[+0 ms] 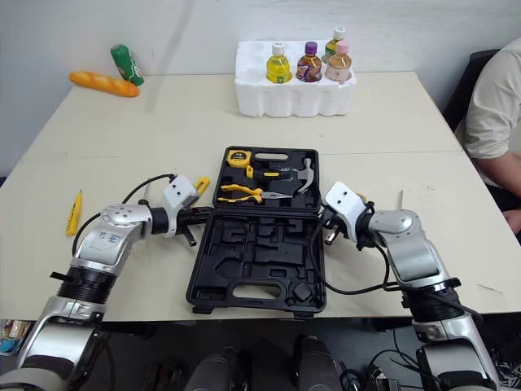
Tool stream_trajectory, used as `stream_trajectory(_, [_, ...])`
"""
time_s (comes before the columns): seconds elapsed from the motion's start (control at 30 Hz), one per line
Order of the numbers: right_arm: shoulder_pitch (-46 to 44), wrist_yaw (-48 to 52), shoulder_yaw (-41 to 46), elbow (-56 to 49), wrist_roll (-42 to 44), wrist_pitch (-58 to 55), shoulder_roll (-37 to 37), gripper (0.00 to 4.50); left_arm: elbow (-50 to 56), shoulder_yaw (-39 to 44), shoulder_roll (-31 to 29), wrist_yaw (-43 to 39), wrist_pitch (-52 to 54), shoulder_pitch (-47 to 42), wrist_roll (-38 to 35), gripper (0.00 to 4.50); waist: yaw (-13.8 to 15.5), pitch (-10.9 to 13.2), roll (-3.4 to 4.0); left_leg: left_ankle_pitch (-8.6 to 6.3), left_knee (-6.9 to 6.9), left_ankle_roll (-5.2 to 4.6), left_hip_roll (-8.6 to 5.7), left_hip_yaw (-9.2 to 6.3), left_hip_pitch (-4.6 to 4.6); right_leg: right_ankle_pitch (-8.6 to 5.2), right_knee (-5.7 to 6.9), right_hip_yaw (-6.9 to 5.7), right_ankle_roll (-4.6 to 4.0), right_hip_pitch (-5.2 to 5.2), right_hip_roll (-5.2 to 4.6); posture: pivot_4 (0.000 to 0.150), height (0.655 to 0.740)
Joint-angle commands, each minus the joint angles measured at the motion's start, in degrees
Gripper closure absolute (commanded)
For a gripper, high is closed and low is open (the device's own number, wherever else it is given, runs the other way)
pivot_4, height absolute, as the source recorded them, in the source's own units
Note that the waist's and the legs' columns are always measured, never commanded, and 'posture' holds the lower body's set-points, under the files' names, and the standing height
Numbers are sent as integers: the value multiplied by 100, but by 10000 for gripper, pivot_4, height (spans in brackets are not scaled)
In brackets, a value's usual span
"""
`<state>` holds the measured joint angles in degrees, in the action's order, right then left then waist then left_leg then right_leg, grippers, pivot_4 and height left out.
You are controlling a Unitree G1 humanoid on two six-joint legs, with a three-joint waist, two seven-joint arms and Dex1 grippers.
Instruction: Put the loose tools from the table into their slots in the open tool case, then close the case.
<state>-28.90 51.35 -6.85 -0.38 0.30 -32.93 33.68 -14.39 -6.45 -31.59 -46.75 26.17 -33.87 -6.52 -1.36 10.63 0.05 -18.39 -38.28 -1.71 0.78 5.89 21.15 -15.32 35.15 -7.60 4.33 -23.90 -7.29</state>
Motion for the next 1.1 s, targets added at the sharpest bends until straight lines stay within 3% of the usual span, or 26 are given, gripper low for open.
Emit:
stream_trajectory(0.03, [-19, -26, 36, -457, 133, -43, 80, 45000, 127, -18, -22, -70, 94, 35, -6, 44535, 0, 0, 0, 0, 0, 0, 0, 0, 0, 0, 0, 0, 0, 0, -1, 1500, 7367])
stream_trajectory(0.17, [314, 53, 534, -1023, 414, -366, 499, 45000, 694, 514, -463, -211, 307, 467, -303, 44535, -20, 0, 0, -1, 7, -1, 0, -1, 5, 0, -7, 1, 0, -4, 0, 1500, 7367])
stream_trajectory(0.3, [911, 127, 1433, -1471, 936, -460, 874, 45000, 1921, 1808, -808, -550, 1282, 1174, -1627, 44535, -9, 8, -13, -3, 13, 0, 3, -4, 11, 0, -16, -1, 0, -7, 1, 1500, 7367])
stream_trajectory(0.47, [1707, 457, 2905, -1908, 1965, -995, 1293, 45000, 2511, 3368, -1399, -895, 1736, 2477, -2490, 44535, 15, 8, -12, -10, 13, -3, 1, -9, -2, 0, -18, 1, 0, 4, -8, 1500, 7367])
stream_trajectory(0.57, [2516, 838, 3965, -1773, 2241, -1113, 1710, 35653, 1735, 4516, -1664, -884, 1622, 3357, -2430, 35999, 34, 8, -12, -22, 13, -8, 2, -12, -3, -2, -40, 0, -3, 3, -9, 1500, 7367])
stream_trajectory(0.6, [2763, 911, 4240, -1646, 2222, -1056, 1832, 30079, 1422, 4800, -1741, -865, 1489, 3615, -2334, 30696, 36, 8, -13, -29, 18, -10, 3, -12, -5, -4, -45, -1, -6, 3, -8, 1500, 7367])
stream_trajectory(0.7, [3279, 991, 4853, -1029, 2056, -854, 2106, 19089, 469, 5364, -1986, -685, 990, 4094, -1982, 21006, 84, 8, -14, -38, 13, -17, 3, -10, -5, -5, -46, -1, -8, 3, -9, 1500, 7367])
stream_trajectory(0.83, [3639, 983, 5341, -117, 1931, -417, 2397, 138, -840, 5715, -2427, -466, 317, 4253, -1704, 2616, 141, 7, -15, -88, 14, -24, 4, -7, -4, -6, -58, 6, -10, -6, -18, 1500, 7367])
stream_trajectory(0.97, [3741, 916, 5609, 691, 1845, 10, 2635, 0, -1890, 5580, -2861, -181, -210, 4124, -1408, 1202, 159, 7, -14, -91, 19, -21, 4, -7, 5, -7, -59, 7, -13, -20, -22, 1500, 7367])
stream_trajectory(1.1, [3712, 928, 5550, 906, 1918, 224, 2661, 0, -2008, 5381, -2881, -217, -347, 3873, -1482, 1202, 126, 7, -13, -92, 30, -16, 5, 4, 8, -8, -56, 19, -14, -34, -23, 1500, 7367])
